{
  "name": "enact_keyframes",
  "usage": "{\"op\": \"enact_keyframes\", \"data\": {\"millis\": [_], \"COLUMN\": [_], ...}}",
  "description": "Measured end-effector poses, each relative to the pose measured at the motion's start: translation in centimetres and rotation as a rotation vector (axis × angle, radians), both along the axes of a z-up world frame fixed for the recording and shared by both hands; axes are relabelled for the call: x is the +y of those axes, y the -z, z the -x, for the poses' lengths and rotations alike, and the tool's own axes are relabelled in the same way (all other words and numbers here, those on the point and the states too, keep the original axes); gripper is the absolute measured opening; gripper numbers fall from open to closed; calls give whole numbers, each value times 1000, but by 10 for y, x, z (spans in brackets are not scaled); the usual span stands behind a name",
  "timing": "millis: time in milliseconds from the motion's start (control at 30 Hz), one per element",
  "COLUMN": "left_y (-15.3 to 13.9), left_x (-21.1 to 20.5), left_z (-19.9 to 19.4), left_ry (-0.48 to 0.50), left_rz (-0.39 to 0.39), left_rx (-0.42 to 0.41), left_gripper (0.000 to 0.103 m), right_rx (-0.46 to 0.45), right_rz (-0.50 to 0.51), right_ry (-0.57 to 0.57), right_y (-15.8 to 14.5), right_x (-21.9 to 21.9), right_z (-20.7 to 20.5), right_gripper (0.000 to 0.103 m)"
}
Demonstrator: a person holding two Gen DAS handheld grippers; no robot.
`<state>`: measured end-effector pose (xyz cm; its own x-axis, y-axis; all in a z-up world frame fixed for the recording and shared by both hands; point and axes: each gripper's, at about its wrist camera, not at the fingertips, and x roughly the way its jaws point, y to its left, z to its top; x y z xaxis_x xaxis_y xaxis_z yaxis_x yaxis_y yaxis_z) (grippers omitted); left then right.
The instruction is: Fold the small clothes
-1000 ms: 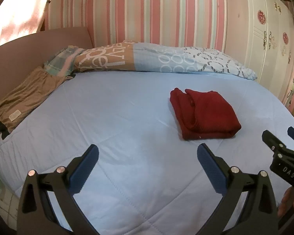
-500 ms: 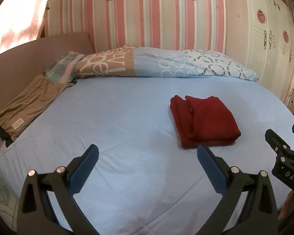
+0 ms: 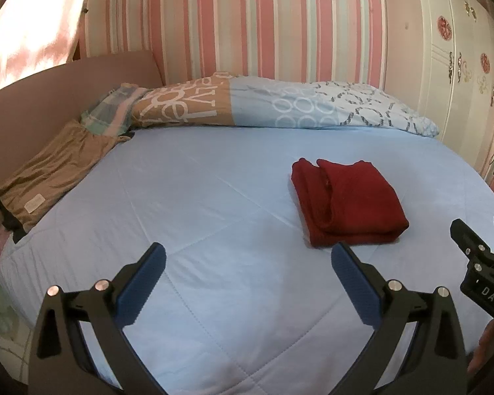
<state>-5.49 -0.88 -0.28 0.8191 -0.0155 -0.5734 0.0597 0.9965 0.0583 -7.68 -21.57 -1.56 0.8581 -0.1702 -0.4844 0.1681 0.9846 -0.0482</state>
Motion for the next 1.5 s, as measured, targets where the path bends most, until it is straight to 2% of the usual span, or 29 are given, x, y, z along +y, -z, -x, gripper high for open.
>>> {"op": "enact_keyframes", "data": {"millis": [1500], "left_y": [-7], "left_x": [-1], "left_z": [-3], "left_ry": [-1], "left_rz": [-24], "left_rx": [-12], "left_gripper": [101], "right_rx": [13], "right_rz": [8], "right_ry": [15], "right_y": [3], "right_x": [-5], "right_z": [3], "right_gripper": [100]}}
